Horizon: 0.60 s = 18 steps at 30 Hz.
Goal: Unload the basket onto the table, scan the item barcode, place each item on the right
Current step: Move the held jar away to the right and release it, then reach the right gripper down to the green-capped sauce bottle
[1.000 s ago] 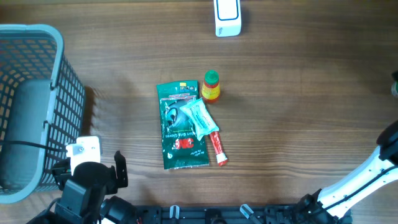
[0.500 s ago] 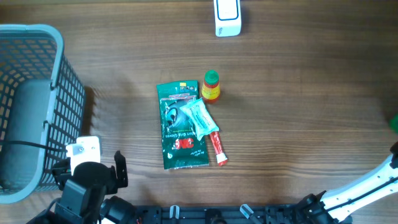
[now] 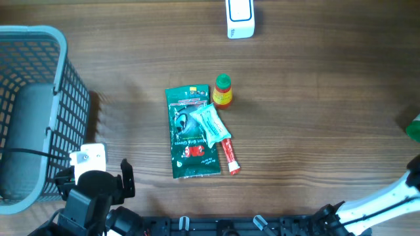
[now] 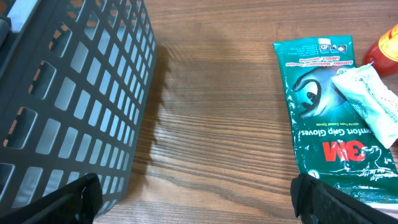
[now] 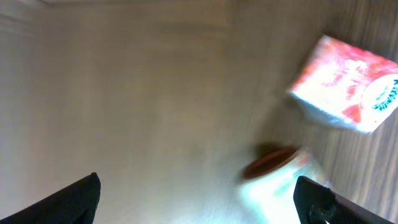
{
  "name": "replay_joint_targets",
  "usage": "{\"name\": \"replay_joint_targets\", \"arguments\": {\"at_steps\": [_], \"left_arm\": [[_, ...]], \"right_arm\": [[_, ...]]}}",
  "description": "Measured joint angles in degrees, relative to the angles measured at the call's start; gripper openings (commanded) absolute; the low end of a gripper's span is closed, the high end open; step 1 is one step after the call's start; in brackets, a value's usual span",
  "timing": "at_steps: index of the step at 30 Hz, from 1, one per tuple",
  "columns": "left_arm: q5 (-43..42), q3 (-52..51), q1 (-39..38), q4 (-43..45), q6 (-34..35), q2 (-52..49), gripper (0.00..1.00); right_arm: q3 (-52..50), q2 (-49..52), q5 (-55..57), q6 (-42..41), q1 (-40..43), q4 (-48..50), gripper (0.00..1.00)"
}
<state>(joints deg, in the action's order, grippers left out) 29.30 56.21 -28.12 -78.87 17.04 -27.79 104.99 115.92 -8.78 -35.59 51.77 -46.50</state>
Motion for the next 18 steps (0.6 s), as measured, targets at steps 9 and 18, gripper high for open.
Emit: {"name": "replay_joint_targets", "arguments": {"at_steps": [9,18], "left_arm": [[0.00,0.00,0.00,-0.04,0.00,0.00,1.00],[0.00,0.00,0.00,-0.02,-0.02,0.00,1.00]], "right_arm": [[2.82,-16.37,-7.04,-9.51,-19.41,-13.25,1.00],[1.53,-16.11,-7.69,-9.94,-54.73,-17.62,1.00]]}}
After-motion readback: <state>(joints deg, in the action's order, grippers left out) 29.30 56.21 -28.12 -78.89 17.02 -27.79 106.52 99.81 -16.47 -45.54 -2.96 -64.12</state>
